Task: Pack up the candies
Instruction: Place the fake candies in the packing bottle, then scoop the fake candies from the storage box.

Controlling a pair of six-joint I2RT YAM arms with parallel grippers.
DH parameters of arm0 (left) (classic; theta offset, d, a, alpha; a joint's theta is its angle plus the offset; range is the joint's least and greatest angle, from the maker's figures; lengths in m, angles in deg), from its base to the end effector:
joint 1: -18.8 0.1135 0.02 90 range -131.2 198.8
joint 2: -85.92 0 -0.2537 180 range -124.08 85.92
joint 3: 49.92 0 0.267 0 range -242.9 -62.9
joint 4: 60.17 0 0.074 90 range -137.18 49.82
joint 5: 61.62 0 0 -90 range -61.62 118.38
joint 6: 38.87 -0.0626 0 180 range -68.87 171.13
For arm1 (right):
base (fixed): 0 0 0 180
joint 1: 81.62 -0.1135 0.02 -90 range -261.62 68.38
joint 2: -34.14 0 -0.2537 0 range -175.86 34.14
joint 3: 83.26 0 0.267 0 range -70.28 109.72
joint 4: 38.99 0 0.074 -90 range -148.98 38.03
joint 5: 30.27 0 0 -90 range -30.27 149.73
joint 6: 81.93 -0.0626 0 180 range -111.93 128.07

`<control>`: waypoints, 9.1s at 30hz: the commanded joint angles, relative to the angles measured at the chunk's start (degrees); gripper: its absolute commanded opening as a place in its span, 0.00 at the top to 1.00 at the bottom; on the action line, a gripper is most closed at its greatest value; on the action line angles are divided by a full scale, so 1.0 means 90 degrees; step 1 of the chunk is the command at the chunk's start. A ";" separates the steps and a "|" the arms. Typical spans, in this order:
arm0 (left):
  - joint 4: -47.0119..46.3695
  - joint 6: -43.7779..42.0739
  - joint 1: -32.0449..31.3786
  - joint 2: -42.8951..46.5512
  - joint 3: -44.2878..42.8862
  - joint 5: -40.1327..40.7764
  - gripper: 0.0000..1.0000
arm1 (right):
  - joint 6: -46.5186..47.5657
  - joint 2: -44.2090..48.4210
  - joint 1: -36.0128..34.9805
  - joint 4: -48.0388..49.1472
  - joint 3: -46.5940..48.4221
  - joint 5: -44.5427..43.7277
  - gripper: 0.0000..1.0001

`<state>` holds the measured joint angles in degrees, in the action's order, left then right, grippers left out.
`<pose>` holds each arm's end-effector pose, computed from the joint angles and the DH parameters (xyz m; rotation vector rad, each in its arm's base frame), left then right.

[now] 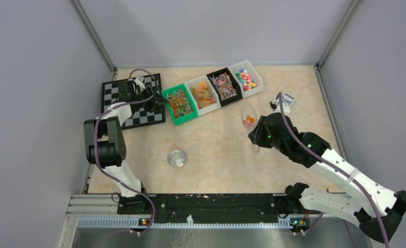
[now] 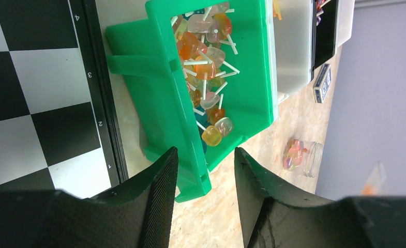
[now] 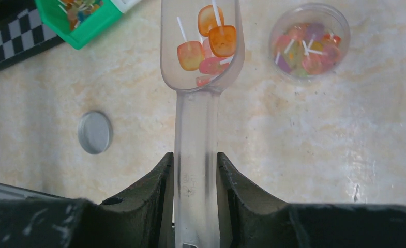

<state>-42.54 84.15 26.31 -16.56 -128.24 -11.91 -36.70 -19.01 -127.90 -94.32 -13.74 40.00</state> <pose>0.4110 0.0134 0.1708 -0.4366 2.2582 -1.0362 0.1724 0.1497 0.3082 0.1565 2.2434 0.4904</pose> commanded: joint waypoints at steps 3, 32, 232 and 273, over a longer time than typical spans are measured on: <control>-0.0252 -0.0084 0.0035 0.0283 0.0056 -0.0122 0.50 | -0.0651 0.0572 -0.0033 -0.1180 -0.0217 -0.0371 1.00; -0.0302 -0.0072 0.0002 0.0263 0.0054 -0.0305 0.47 | -0.0901 0.0456 0.0773 -0.1983 -0.0320 0.0425 1.00; -0.0007 -0.0085 -0.0266 -0.0347 0.0048 -0.0239 0.58 | 0.0359 -0.8932 0.0230 -0.0338 0.7731 0.3065 1.00; -0.0094 -0.0132 -0.0260 0.0390 0.0063 -0.0311 0.53 | 0.1082 -0.6204 0.0084 0.1171 0.4829 0.2758 1.00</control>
<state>-41.86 83.80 24.01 -16.69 -126.84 -13.77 -27.56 -80.45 -126.61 -87.24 30.67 65.25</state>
